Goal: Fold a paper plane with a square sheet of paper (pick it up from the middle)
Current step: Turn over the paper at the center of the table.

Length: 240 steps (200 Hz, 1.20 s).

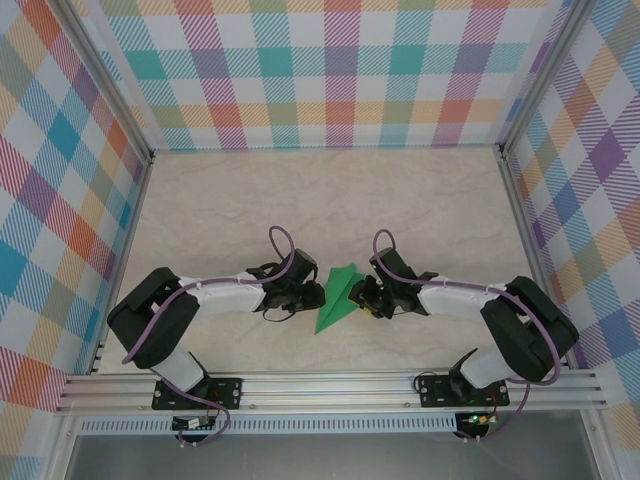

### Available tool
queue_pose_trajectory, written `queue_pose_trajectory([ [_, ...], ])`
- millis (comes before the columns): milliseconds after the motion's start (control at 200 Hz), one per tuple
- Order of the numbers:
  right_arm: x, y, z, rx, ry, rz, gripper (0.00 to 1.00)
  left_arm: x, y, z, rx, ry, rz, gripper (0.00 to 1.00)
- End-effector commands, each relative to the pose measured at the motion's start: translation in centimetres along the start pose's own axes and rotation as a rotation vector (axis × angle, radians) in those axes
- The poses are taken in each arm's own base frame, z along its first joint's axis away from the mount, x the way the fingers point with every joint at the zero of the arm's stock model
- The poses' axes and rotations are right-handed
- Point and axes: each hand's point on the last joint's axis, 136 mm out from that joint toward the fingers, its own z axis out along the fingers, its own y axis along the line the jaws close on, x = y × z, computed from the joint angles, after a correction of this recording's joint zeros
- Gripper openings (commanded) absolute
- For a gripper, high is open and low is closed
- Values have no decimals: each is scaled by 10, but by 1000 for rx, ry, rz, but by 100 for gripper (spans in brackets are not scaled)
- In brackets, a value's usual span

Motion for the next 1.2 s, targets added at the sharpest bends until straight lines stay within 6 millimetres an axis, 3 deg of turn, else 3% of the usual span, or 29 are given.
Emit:
queue_pose_trajectory([
  [0,1,30,1,-123,-11,-54,39,8,-2,9,8,47,17,32],
  [505,1,36,-4,-160,-29,-81,39,10,-4,11,7,60,27,31],
  [735,1,36,0,-155,-17,-90,44,8,-6,9,9,50,26,30],
  [1195,1,52,13,-195,-59,-145,37,2,-5,0,-2,7,10,29],
])
